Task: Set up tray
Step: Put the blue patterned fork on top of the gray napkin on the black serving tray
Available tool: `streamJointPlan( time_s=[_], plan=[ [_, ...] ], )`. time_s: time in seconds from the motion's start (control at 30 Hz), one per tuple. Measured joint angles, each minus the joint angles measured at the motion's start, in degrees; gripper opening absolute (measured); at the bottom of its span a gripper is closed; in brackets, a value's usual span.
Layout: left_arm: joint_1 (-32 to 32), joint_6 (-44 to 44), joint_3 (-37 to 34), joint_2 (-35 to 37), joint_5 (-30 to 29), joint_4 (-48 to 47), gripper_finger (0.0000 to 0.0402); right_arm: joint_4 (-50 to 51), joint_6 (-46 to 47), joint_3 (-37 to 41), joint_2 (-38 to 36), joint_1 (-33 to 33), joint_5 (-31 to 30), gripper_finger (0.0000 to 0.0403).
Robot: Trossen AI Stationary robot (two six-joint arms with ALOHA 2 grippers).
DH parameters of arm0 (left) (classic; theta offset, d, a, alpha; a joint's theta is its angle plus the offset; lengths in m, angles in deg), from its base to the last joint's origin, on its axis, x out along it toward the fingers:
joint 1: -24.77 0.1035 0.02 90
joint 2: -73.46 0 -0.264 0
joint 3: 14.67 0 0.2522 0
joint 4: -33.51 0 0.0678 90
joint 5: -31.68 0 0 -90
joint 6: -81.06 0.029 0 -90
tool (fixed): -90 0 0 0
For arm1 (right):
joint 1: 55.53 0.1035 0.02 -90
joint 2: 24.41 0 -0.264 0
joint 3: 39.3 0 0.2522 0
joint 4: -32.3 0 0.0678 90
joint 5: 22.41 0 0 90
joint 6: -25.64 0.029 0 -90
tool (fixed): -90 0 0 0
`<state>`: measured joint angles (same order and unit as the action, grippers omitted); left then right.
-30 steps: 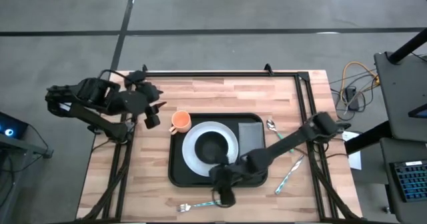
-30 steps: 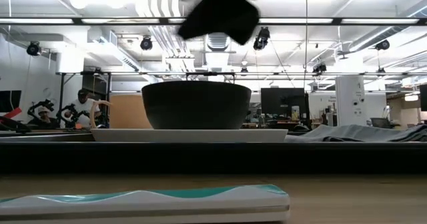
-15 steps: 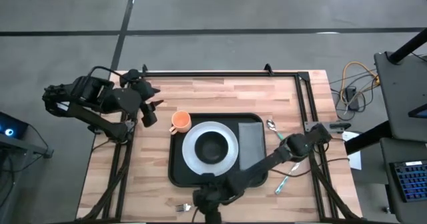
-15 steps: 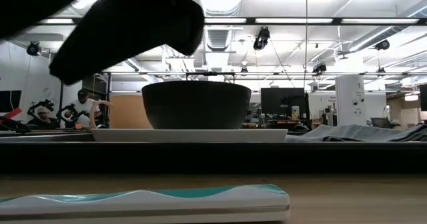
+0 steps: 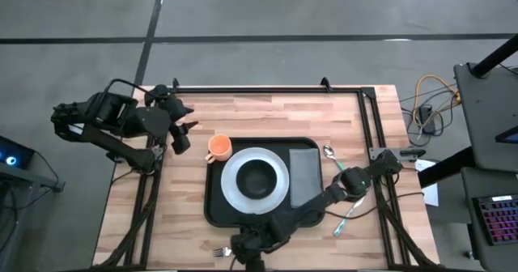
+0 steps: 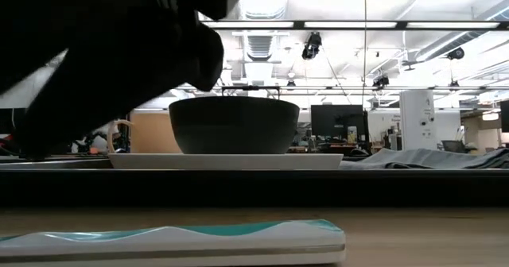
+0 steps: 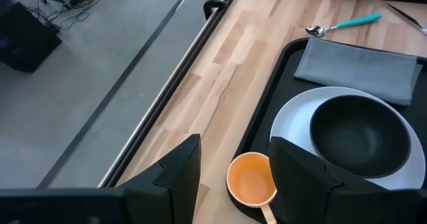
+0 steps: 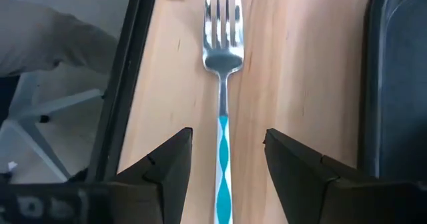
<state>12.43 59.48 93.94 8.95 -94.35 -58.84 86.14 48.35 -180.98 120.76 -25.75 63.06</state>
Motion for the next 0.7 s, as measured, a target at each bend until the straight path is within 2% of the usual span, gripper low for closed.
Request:
streamJointPlan(
  time_s=[0.37,0.7],
  plan=[
    [0.0,0.0,0.0,0.0,0.0,0.0,0.0158,0.0,0.2,1.7,0.2,0.1,-3.0,0.0177],
    [0.0,0.0,0.0,0.0,0.0,0.0,0.0158,-1.4,0.2,2.2,0.2,0.4,-1.3,0.0177]
  ],
)
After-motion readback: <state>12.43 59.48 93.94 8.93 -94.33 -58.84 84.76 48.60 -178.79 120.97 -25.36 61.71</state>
